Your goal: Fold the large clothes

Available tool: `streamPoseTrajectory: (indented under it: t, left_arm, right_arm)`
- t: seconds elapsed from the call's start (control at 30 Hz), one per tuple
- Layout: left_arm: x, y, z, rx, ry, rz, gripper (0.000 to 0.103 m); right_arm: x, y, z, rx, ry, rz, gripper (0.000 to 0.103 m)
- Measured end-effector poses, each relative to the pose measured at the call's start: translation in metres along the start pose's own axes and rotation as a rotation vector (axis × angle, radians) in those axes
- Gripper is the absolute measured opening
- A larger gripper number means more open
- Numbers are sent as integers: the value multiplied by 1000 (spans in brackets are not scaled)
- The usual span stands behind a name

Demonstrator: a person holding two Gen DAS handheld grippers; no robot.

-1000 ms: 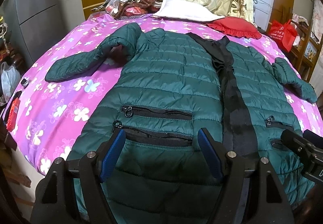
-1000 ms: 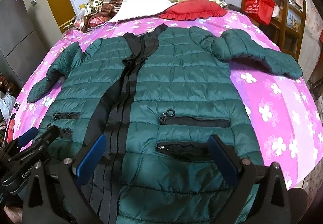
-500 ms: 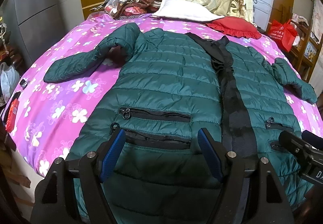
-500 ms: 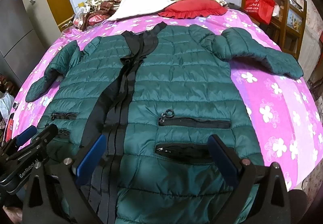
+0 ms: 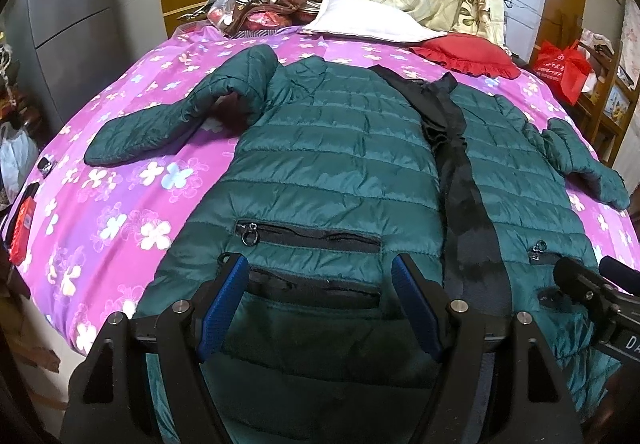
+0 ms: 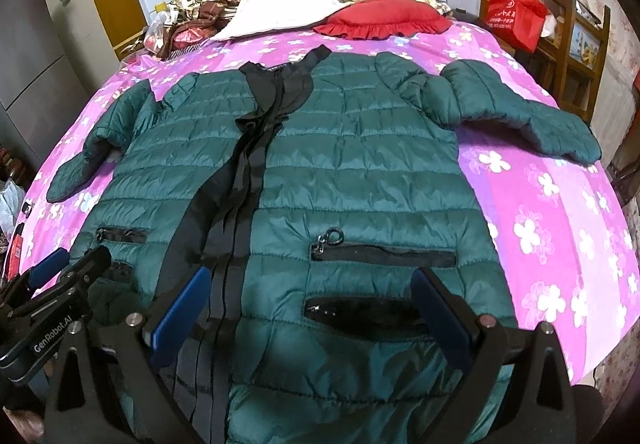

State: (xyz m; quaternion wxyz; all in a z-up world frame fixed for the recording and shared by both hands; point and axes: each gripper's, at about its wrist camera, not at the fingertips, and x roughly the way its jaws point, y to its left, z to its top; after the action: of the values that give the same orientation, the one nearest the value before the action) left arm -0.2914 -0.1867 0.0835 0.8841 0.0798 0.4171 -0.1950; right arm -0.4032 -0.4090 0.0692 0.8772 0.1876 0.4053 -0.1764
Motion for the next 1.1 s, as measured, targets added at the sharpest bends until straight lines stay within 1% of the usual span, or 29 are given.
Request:
streamPoseTrajectory:
  t: [0.43,0.57,0.83,1.1]
  left_arm:
    - [15,9,18,-13,-11,25,51]
    - [19,13,27,-22,-17,16,51]
    - [35,19,48,-31,-16,30,51]
    - [49,25,77,-47,-30,50,51]
  right_arm:
    - [7,5,21,-4,-19,0,102]
    - [13,8,28,-8,-17,4,102]
    - [28,13,48,-9,-6,21,102]
    - [44,24,74,-23,-18,28,102]
